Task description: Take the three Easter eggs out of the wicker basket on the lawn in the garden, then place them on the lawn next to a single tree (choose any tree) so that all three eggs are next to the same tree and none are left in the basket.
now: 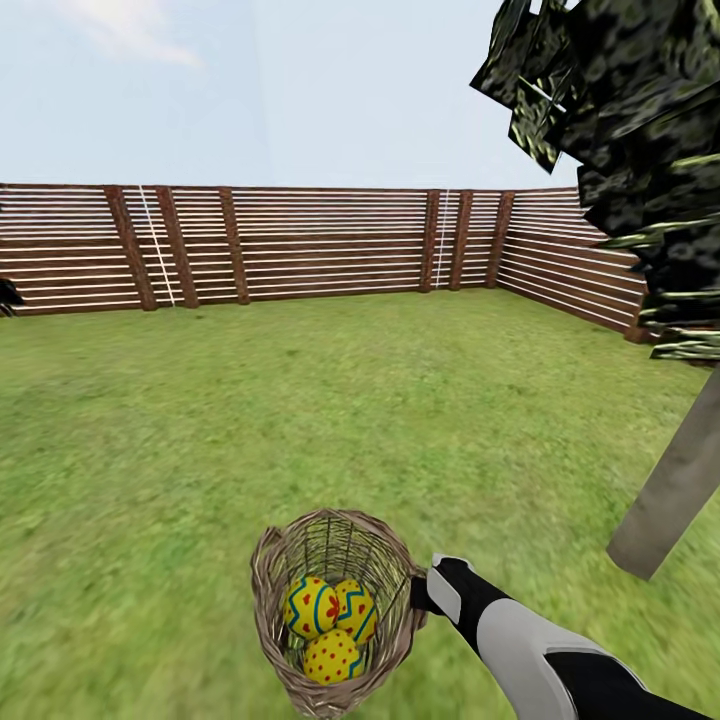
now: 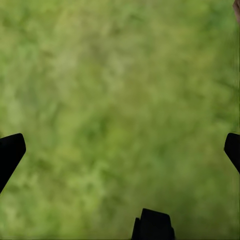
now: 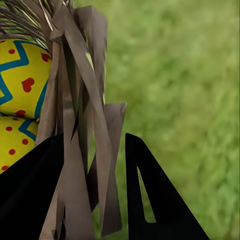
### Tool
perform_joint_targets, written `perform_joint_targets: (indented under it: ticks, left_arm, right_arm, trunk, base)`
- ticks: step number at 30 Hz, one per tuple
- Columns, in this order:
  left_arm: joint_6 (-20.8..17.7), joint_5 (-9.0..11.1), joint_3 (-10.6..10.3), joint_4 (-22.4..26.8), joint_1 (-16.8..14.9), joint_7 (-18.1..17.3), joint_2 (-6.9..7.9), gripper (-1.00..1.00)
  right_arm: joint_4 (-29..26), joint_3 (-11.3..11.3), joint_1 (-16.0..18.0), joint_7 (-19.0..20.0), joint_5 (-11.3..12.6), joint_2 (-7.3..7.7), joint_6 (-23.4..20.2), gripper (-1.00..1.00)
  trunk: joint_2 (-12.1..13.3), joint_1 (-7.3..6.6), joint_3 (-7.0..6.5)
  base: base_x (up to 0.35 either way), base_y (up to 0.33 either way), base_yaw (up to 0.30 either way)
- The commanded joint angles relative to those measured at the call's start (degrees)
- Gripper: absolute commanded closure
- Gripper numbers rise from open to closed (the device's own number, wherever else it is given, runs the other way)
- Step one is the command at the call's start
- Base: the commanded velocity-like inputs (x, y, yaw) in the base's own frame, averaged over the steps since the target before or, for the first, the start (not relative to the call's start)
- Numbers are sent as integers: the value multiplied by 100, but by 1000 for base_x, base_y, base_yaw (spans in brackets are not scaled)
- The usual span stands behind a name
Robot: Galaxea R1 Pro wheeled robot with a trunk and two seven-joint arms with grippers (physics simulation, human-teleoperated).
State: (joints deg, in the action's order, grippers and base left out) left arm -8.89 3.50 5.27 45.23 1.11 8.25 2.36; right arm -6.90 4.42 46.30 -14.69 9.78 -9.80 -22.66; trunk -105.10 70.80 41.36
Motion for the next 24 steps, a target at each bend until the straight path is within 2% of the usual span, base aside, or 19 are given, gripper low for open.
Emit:
perform_joint_targets:
  ticks: [1,24]
  left_arm:
    - [-34,37,-8,15,3,24,2,-100]
    - [-25,37,-9,12,3,37,2,-100]
  right_arm:
    - [-15,76,2,-25,59,-5,-10,100]
    - [-13,76,2,-25,59,-5,-10,100]
  trunk:
    - [-44,22,23]
    - [-967,527,436]
  base:
    - [0,0,0]
    - [0,0,0]
